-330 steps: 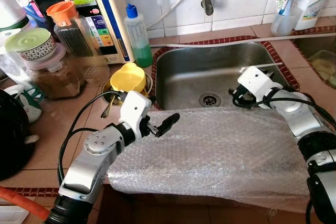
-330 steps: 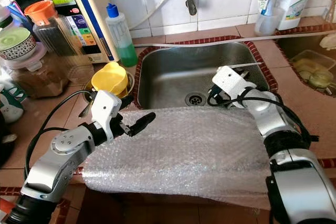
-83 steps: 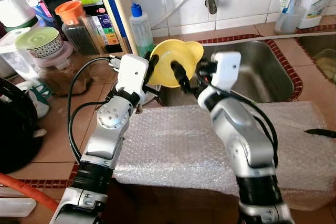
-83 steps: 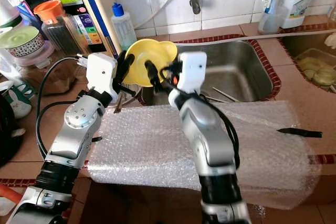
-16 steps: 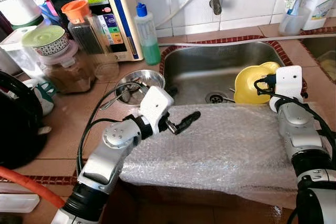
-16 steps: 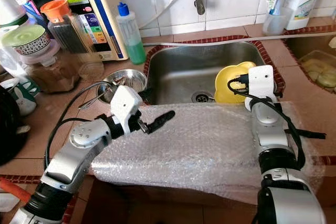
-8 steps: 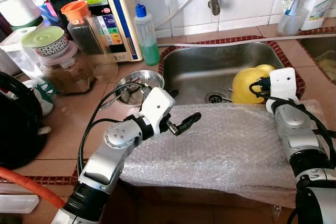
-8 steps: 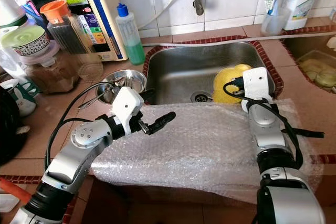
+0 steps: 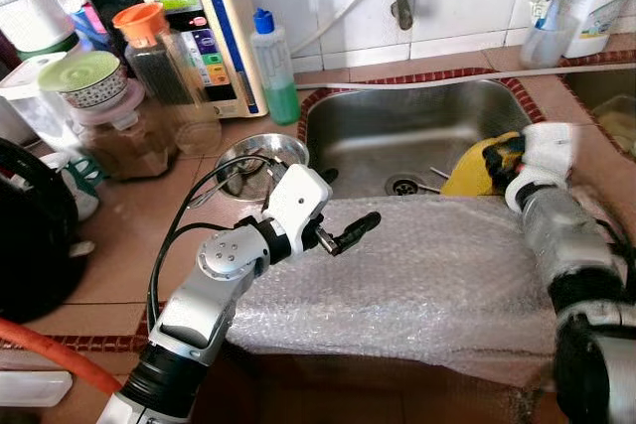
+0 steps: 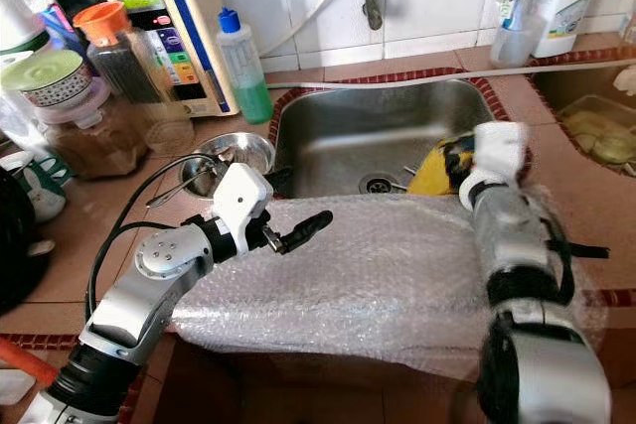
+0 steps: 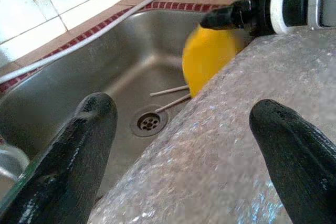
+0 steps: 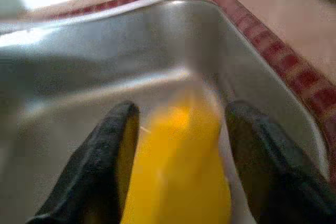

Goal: Kitchen organization

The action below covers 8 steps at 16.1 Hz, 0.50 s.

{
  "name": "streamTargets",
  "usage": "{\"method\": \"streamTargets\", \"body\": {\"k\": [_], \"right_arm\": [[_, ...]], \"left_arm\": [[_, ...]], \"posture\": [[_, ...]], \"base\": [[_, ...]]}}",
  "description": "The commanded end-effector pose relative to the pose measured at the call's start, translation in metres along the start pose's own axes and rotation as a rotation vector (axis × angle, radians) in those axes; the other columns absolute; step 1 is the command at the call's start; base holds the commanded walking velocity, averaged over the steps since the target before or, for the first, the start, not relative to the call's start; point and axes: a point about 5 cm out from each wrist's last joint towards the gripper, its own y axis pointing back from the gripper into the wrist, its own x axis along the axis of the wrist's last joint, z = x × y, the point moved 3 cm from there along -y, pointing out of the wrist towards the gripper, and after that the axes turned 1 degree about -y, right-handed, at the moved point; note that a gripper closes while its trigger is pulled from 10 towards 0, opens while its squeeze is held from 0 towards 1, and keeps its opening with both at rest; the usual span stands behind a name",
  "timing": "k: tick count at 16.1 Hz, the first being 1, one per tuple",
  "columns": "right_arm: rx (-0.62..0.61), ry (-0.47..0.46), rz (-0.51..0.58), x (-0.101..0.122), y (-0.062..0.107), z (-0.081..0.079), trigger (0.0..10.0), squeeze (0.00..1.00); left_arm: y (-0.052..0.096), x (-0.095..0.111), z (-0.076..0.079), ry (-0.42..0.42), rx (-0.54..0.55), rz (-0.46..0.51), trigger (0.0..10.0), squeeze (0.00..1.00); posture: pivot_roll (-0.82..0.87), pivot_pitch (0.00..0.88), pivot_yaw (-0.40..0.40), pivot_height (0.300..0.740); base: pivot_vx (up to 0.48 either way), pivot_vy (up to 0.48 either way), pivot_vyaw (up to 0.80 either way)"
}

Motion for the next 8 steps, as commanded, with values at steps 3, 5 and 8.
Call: {"method": "streamTargets", "body": {"k": [3,5,8], "right_arm": [[0.002,0.060,-0.127,-0.039,0.006,-0.002,10.0,1.00],[0.019,0.039,-0.114,-0.036,0.006,-0.005,10.0,1.00],[0.186,0.081,0.021,-0.019,0.010,-0.038,10.0,1.00]], "left_arm": [[0.000,-0.002,-0.005,-0.005,0.005,-0.018,10.0,1.00],[-0.001,-0.001,-0.006,-0.007,0.008,-0.016,10.0,1.00],[-0.001,0.002,-0.021,0.006,0.098,0.003,10.0,1.00]], "posture": [[-0.28,0.086,0.222,0.740],[-0.28,0.085,0.224,0.740],[-0.28,0.083,0.226,0.740]], "base": [[0.000,0.000,0.00],[0.000,0.000,0.00],[0.000,0.000,0.00]]}}
